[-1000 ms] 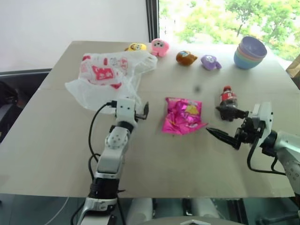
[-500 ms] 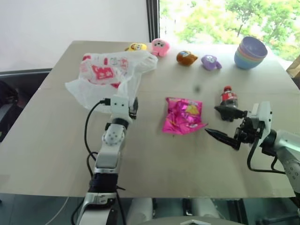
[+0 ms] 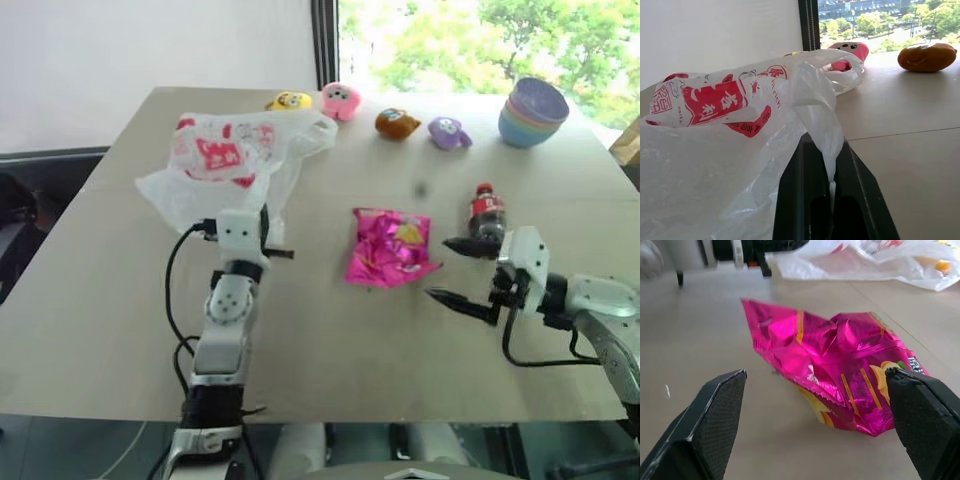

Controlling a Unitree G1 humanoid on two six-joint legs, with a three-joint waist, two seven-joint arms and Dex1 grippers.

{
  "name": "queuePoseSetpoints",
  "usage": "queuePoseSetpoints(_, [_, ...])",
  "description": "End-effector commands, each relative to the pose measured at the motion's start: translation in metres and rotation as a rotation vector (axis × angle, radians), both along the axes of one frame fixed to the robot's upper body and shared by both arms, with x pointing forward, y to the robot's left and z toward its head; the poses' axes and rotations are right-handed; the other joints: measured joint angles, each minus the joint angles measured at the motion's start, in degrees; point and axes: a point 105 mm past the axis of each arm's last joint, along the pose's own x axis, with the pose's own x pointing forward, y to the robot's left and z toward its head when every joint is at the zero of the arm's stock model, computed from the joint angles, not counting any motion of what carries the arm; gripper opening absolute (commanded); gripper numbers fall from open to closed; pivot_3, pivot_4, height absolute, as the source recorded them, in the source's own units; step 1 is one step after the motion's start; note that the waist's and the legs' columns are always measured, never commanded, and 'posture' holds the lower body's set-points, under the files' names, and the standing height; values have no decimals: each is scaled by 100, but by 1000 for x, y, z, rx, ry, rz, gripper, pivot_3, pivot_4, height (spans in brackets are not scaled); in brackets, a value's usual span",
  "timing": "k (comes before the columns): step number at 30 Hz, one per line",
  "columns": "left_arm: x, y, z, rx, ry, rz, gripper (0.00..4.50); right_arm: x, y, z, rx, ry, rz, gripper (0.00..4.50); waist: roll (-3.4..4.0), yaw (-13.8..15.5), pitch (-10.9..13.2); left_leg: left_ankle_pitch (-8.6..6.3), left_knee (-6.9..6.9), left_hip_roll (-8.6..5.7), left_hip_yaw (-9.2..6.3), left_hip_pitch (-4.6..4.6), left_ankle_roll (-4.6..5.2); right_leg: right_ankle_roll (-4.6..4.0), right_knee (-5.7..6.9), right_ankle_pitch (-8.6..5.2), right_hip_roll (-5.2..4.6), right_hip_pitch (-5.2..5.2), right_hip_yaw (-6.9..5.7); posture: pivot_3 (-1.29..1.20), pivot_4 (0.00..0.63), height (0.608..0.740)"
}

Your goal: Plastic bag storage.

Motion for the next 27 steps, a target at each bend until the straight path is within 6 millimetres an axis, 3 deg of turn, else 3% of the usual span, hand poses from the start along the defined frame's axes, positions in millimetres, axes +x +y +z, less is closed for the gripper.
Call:
queuePoseSetpoints(1, [-15,3,32,52,-147,-22,44,18,17,-1,-87,-128,18,4500,-7,-25,4,2,1,2,1,3,-4,0,3,0,2,0,1,0,150,740])
queuePoseSetpoints(8, [-24,-1,44,63,-196,-53,44,29,34,-29,-249,-175,101,4500,-11,47,6,12,9,-1,1,-10,-21,0,-1,0,-5,0,-6,0,150,740])
queuePoseSetpoints(16, [-33,4,44,-56,-157,-138,44,48,35,-46,-341,-237,36,4500,-11,12,7,13,8,5,1,-6,-23,0,4,0,-1,-2,-9,0,150,740])
queuePoseSetpoints(17, [-34,5,43,-68,-148,-153,0,49,35,-46,-338,-246,32,4093,-11,12,7,13,8,6,2,-4,-23,-1,6,0,-1,-2,-8,0,150,740])
queuePoseSetpoints(19, [-36,5,43,-80,-138,-190,0,50,37,-46,-329,-252,33,3704,-11,13,7,13,9,6,2,-3,-23,-1,9,0,0,-2,-8,0,150,740])
queuePoseSetpoints(21, [-40,3,44,-86,-140,-255,0,51,39,-46,-330,-272,31,2903,-11,14,7,13,9,6,4,-2,-23,-1,11,0,-1,-2,-6,0,150,740])
queuePoseSetpoints(27, [-52,-12,46,-177,-130,-499,0,61,40,-40,-332,-353,0,54,-11,16,8,14,10,5,6,-3,-23,-1,11,0,-2,-2,-6,0,150,740])
